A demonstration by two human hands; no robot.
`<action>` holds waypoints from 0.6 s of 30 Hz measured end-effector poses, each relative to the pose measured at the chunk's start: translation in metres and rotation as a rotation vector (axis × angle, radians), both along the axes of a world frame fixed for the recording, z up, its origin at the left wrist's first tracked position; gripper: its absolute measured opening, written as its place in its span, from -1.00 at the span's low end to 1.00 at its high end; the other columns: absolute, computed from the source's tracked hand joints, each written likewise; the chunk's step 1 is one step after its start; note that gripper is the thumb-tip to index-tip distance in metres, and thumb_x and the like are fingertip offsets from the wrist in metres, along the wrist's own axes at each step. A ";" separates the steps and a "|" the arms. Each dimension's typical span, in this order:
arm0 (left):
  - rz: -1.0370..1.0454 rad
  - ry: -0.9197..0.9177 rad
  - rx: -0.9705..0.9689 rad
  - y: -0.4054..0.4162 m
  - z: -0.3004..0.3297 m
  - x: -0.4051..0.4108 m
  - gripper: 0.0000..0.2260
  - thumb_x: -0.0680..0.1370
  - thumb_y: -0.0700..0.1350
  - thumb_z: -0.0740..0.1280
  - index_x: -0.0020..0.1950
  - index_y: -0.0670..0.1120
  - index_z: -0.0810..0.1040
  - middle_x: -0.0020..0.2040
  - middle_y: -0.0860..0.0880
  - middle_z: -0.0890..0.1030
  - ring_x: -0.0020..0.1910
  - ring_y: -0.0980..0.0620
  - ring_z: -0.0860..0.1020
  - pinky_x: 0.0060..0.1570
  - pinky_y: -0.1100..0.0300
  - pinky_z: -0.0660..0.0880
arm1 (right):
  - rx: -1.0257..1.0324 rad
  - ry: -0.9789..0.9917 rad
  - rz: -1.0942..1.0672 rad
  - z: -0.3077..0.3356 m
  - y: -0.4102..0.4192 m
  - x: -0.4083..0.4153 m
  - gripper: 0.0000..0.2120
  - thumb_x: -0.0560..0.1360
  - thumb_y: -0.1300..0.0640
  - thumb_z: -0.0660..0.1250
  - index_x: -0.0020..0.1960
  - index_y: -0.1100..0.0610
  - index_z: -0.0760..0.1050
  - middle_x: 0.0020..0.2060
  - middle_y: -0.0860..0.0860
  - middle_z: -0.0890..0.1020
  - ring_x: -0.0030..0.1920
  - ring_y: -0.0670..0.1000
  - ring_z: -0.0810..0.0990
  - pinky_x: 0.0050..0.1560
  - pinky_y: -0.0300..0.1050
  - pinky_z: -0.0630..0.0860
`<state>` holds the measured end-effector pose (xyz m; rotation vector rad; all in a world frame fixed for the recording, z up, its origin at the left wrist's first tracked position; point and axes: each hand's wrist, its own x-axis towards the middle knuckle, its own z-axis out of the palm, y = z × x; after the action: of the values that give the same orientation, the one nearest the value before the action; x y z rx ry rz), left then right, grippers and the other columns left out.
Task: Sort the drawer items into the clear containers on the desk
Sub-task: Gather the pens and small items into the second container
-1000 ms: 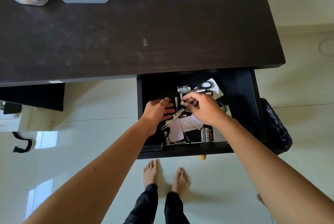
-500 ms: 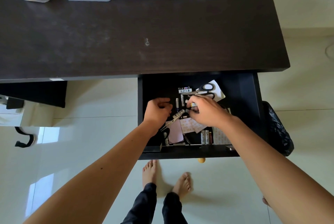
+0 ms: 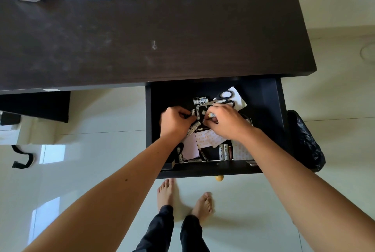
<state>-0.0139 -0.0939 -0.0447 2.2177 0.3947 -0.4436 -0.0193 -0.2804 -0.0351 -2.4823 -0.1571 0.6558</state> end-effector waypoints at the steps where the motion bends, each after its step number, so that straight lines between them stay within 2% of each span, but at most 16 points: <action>1: 0.007 0.008 -0.005 0.001 -0.001 0.000 -0.75 0.46 -0.03 0.59 0.06 -0.11 0.73 -0.29 0.13 0.58 -0.33 0.25 0.53 -0.41 0.55 0.40 | 0.017 0.001 -0.015 0.001 0.000 0.000 -0.80 0.61 0.01 0.44 0.15 0.10 0.63 0.10 0.00 0.58 0.07 0.03 0.60 0.03 -0.08 0.48; 4: 0.030 0.027 -0.045 0.003 -0.001 0.000 -0.78 0.50 -0.05 0.55 0.08 -0.12 0.72 -0.25 0.11 0.61 -0.31 0.25 0.54 -0.41 0.55 0.41 | 0.059 0.002 -0.053 0.006 0.000 -0.002 -0.81 0.63 -0.01 0.42 0.16 0.08 0.63 0.12 -0.04 0.57 0.09 -0.04 0.50 0.01 -0.13 0.39; 6: 0.047 0.034 -0.081 0.005 -0.001 0.000 -0.81 0.53 -0.05 0.51 0.08 -0.10 0.71 -0.18 0.08 0.65 -0.26 0.24 0.57 -0.36 0.51 0.46 | 0.080 0.016 -0.087 0.009 -0.001 -0.001 -0.83 0.64 -0.03 0.39 0.13 0.04 0.61 0.04 -0.04 0.61 0.04 -0.01 0.58 -0.09 -0.11 0.47; 7: 0.062 0.039 -0.103 0.006 -0.001 0.000 -0.82 0.54 -0.05 0.50 0.08 -0.10 0.71 -0.13 0.05 0.68 -0.23 0.21 0.60 -0.27 0.44 0.54 | 0.082 0.029 -0.101 0.011 -0.001 -0.001 -0.85 0.65 -0.04 0.38 0.12 0.01 0.60 -0.01 -0.03 0.64 -0.01 0.02 0.62 -0.10 -0.08 0.52; 9: 0.107 0.057 -0.151 0.008 -0.003 0.000 -0.82 0.54 -0.05 0.50 0.09 -0.10 0.70 -0.08 0.00 0.72 -0.15 0.10 0.67 -0.08 0.13 0.69 | 0.080 0.052 -0.115 0.014 0.000 0.000 -0.89 0.66 -0.05 0.36 0.11 -0.04 0.56 -0.05 -0.02 0.66 -0.06 0.04 0.64 -0.10 -0.03 0.55; 11: 0.145 0.072 -0.198 0.010 -0.002 -0.001 -0.83 0.53 -0.07 0.50 0.08 -0.10 0.69 -0.09 0.00 0.71 -0.11 0.04 0.70 -0.01 -0.03 0.70 | 0.117 0.064 -0.133 0.015 0.000 0.002 -0.91 0.66 -0.03 0.36 0.11 -0.03 0.56 -0.05 -0.05 0.67 -0.03 -0.01 0.65 -0.06 -0.08 0.54; 14: 0.167 0.082 -0.258 0.013 -0.002 -0.002 -0.85 0.54 -0.11 0.50 0.06 -0.12 0.66 -0.08 -0.03 0.70 -0.10 -0.01 0.71 0.00 -0.07 0.69 | 0.188 0.081 -0.178 0.015 0.000 0.003 -0.90 0.65 -0.01 0.38 0.13 -0.02 0.60 -0.03 -0.13 0.68 0.06 -0.07 0.65 0.06 -0.09 0.57; 18: 0.174 0.081 -0.277 0.015 -0.003 -0.006 -0.87 0.53 -0.13 0.51 0.02 -0.09 0.61 -0.08 -0.05 0.68 -0.08 -0.05 0.70 0.01 -0.08 0.69 | 0.276 0.104 -0.217 0.017 -0.001 0.002 -0.82 0.64 0.05 0.41 0.23 0.00 0.67 0.08 -0.14 0.69 0.16 -0.14 0.61 0.12 -0.24 0.49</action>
<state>-0.0199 -0.0789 -0.0475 1.8851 0.5310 -0.4652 -0.0173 -0.2816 -0.0178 -2.1578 0.0582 0.6230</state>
